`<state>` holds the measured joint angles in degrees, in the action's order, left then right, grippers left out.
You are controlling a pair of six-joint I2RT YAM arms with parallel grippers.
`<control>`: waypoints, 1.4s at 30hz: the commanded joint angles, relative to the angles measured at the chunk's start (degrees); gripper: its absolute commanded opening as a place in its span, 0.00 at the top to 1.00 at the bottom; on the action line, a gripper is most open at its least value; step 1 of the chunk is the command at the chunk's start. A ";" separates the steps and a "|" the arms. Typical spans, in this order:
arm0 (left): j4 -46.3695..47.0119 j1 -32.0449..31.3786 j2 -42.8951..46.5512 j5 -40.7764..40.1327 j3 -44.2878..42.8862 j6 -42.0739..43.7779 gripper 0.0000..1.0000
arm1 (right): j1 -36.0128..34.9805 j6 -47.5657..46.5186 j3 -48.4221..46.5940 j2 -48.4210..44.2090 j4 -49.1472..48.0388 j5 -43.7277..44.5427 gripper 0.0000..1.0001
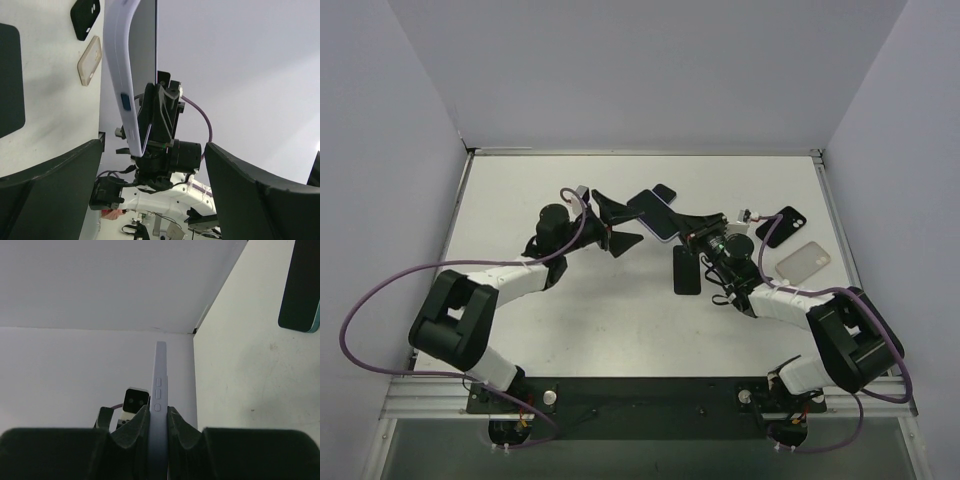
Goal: Take the phone out of the phone case
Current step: Pick up the phone at the center of the board.
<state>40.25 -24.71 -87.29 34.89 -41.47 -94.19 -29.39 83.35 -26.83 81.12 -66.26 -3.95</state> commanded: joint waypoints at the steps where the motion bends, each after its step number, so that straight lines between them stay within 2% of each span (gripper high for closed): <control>1: 9.66 -0.43 -3.41 0.88 -4.14 -0.81 0.08 | -1.37 1.37 -0.86 -1.49 -21.55 0.25 1.00; 3: 10.20 -0.34 -4.47 0.96 -4.23 -1.08 0.09 | -1.55 1.20 -1.29 -1.58 -21.11 -0.44 1.00; 7: 12.12 0.80 -6.58 2.37 -5.28 -1.78 0.18 | -2.34 0.76 -1.21 -2.46 -19.88 -0.98 1.00; 12: 8.36 0.98 -6.93 3.25 -8.35 1.29 0.25 | -2.34 0.41 -1.38 -3.77 -18.03 -2.47 1.00; 23: 5.72 0.98 -7.37 3.78 -10.38 3.66 0.52 | -4.10 -0.47 -2.00 -5.36 -12.93 -4.23 1.00; 28: 5.80 1.24 -7.99 5.53 -11.61 3.93 1.00 | -4.28 -2.13 -1.74 -6.94 -8.02 -6.16 1.00; 29: 6.24 1.33 -7.99 5.88 -11.44 3.67 1.00 | -3.93 -2.49 -1.74 -7.64 -6.27 -7.82 0.94; 30: 6.85 1.42 -7.90 6.06 -11.35 3.49 1.00 | -3.49 -3.71 -1.91 -9.73 -1.20 -8.70 0.76; 31: 7.64 1.68 -7.55 6.67 -11.44 3.58 1.00 | -2.88 -4.77 -2.08 -11.23 1.98 -9.23 0.44; 33: 7.83 2.12 -7.20 7.73 -11.53 4.01 1.00 | -2.52 -7.92 -2.52 -17.62 10.23 -8.28 0.26; 34: 7.74 2.30 -6.67 8.69 -11.70 4.54 1.00 | -2.52 -12.29 -4.09 -20.27 21.67 -7.14 0.15; 35: 7.91 2.65 -6.50 9.05 -11.53 4.81 1.00 | -2.60 -15.29 -5.24 -22.91 27.79 -5.74 0.12; 36: 7.91 2.82 -6.23 9.66 -11.79 4.89 1.00 | -2.78 -17.85 -6.47 -27.90 39.86 -2.76 0.10; 37: 8.09 2.91 -6.06 10.62 -11.79 4.98 1.00 | -2.87 -19.79 -7.87 -30.21 44.85 -1.26 0.12; 39: 9.49 3.09 -5.53 11.94 -12.31 5.07 1.00 | -2.00 -22.00 -8.77 -35.74 52.59 -0.28 0.25; 40: 10.11 3.00 -5.53 12.30 -12.66 5.07 1.00 | -1.29 -22.53 -8.85 -36.90 54.29 -2.45 0.29; 42: 12.12 3.00 -5.53 14.48 -13.80 5.16 1.00 | 0.11 -26.12 -11.30 -37.97 59.98 -6.58 0.28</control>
<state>43.97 -22.00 -95.18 44.42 -50.33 -89.71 -31.44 66.43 -34.09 46.22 -24.69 -7.88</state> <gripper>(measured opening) 0.234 0.721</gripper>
